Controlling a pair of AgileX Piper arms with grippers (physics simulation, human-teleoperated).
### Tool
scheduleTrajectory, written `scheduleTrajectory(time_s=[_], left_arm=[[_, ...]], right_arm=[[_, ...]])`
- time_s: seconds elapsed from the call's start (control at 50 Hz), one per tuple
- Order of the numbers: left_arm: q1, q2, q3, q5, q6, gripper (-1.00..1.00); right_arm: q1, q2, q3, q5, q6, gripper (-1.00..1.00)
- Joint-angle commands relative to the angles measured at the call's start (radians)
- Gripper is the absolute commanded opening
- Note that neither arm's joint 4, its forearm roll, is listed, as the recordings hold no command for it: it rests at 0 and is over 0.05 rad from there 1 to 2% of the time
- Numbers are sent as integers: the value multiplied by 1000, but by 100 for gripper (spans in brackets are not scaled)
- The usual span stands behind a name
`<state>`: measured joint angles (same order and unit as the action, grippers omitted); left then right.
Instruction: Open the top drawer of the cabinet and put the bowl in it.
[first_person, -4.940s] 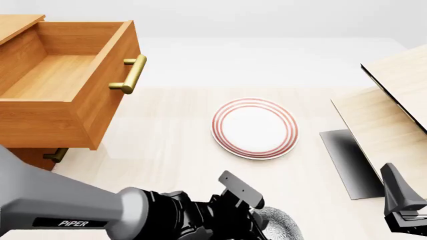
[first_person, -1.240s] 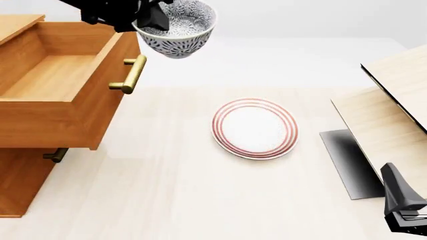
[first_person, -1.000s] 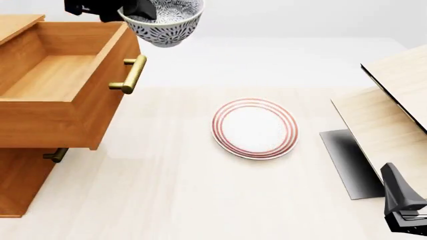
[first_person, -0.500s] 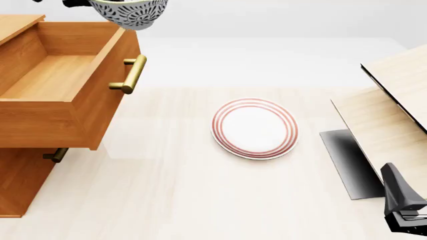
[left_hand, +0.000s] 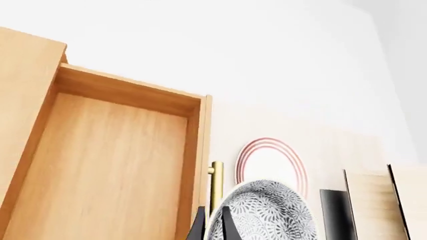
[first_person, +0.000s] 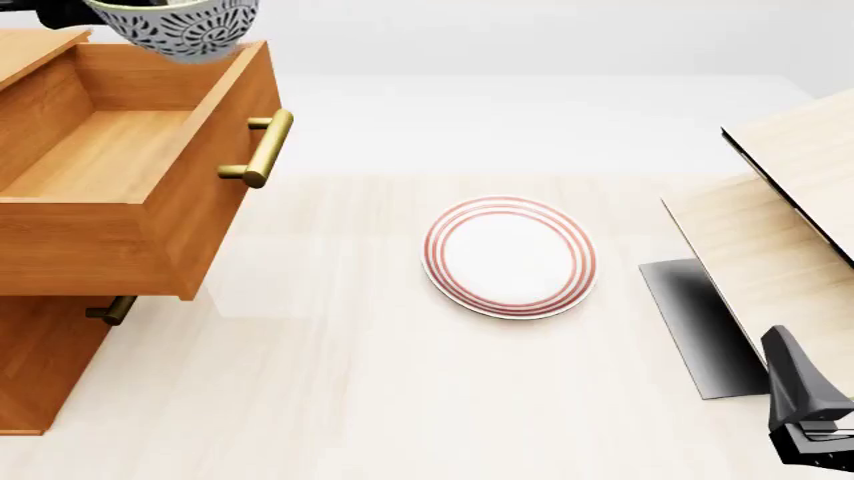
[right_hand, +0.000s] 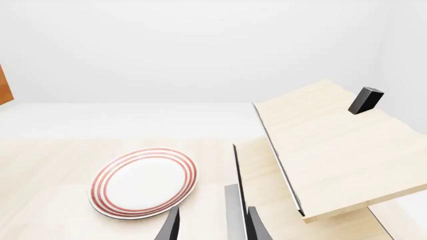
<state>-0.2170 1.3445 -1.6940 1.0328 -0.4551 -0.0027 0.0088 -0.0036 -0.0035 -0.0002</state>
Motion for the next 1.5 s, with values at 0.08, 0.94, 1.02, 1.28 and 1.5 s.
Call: scheduleTrajectory(time_s=[0.08,0.94,1.02,1.28,1.5], left_arm=[[84,-84,103,-35,-30,-100],[315,-112,300,-177,-54,-100],[321,-93,294,-187,-50,-100],[334,-20,278,-224,-39,-100],[331,31,291,-267,-37,-100]], right_arm=[[0,-1,1,0,0,100],[0,-1,1,0,0,100],[0,-1,1,0,0,100],[0,-1,1,0,0,100],[0,-1,1,0,0,100]])
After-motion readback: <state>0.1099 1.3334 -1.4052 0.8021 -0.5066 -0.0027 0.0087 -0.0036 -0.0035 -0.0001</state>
